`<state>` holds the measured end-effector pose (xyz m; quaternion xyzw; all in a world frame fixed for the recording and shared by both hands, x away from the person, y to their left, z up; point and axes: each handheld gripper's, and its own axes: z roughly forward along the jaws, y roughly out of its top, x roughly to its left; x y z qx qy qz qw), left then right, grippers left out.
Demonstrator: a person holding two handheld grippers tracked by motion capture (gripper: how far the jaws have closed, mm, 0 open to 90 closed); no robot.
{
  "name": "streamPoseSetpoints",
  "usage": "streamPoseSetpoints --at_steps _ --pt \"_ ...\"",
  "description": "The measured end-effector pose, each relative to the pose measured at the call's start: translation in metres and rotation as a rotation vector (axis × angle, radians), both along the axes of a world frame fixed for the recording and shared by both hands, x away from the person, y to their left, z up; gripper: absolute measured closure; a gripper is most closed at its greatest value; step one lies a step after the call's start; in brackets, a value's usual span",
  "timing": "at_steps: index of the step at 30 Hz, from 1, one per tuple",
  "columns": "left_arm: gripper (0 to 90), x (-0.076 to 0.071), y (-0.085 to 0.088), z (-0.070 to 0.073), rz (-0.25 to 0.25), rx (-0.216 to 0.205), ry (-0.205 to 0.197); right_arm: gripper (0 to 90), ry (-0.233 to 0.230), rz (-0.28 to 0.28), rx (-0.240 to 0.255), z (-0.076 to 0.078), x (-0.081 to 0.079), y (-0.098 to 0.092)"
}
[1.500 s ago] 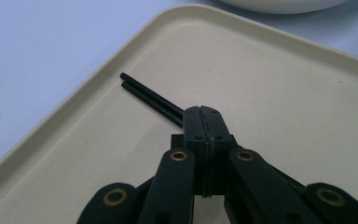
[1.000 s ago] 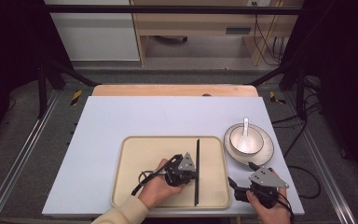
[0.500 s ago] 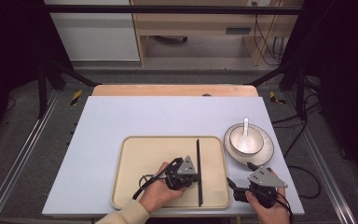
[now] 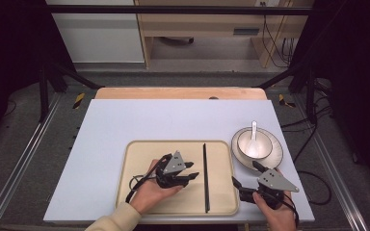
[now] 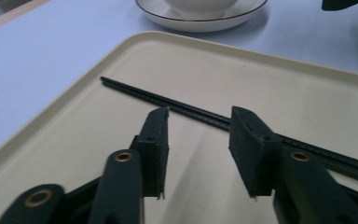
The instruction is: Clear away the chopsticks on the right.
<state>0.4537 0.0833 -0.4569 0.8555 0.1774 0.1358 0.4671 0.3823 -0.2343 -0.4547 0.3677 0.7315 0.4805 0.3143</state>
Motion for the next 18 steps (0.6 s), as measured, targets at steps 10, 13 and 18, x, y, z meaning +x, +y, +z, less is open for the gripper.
streamPoseSetpoints --at_steps 10,13,18 --pt "20.1 -0.002 0.057 0.011 0.072 -0.079 -0.047 9.8 -0.005 0.006 0.042 0.002 0.006 -0.001" --pt "16.2 0.000 0.077 0.013 0.111 -0.096 -0.052 9.1 0.008 0.011 0.096 0.003 0.007 -0.001" --pt "12.6 0.003 0.104 0.013 0.152 -0.096 -0.056 9.1 0.006 0.001 0.128 0.004 0.011 -0.004"
